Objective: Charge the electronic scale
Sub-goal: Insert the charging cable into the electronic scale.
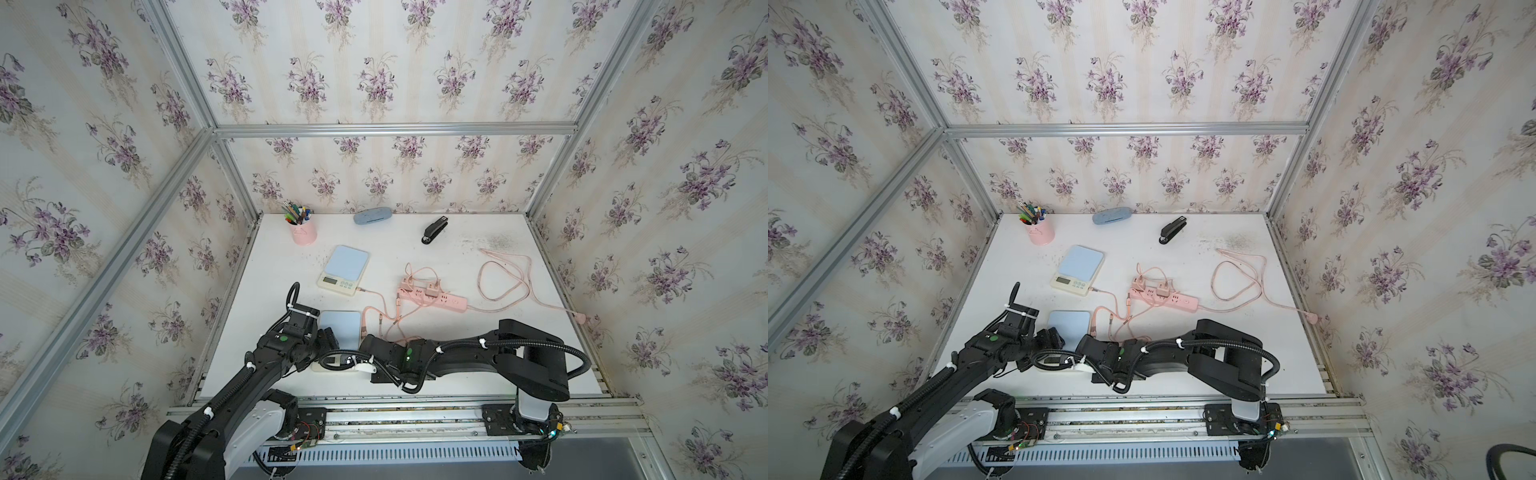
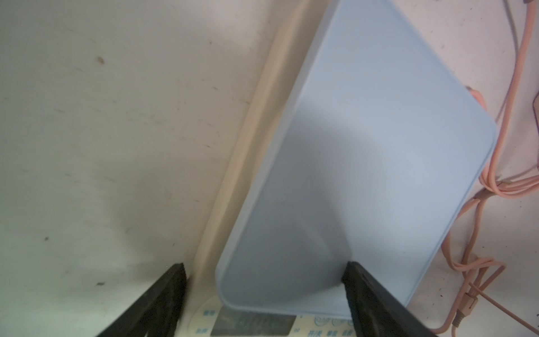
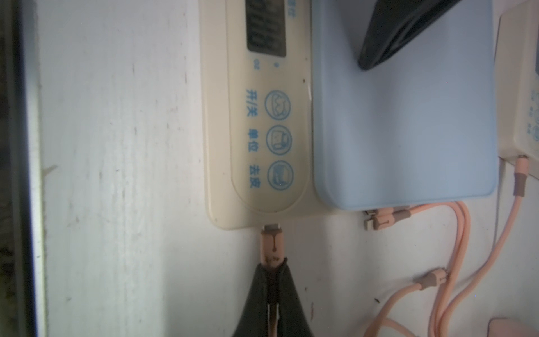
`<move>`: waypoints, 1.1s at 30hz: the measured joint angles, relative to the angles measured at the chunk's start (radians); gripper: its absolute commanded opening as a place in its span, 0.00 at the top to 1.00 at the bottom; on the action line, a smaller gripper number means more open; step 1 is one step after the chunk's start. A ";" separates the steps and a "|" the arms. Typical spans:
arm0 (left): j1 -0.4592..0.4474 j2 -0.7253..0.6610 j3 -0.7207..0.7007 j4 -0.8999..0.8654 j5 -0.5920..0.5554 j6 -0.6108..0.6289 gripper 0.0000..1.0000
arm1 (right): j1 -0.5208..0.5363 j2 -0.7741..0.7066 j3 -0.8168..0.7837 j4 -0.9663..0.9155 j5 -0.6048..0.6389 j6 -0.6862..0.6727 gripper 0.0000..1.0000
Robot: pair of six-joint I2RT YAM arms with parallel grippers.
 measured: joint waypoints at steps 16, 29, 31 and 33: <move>-0.036 -0.040 -0.005 -0.013 -0.085 -0.050 0.27 | -0.003 0.073 0.135 -0.136 0.001 -0.022 1.00; -0.056 -0.071 -0.034 0.003 -0.132 -0.076 0.31 | -0.004 0.152 0.330 -0.360 -0.009 -0.037 1.00; -0.056 -0.073 -0.037 0.009 -0.135 -0.076 0.31 | -0.004 0.164 0.355 -0.389 -0.012 -0.037 1.00; -0.056 -0.076 -0.040 0.013 -0.137 -0.076 0.31 | -0.004 0.173 0.372 -0.411 -0.013 -0.037 1.00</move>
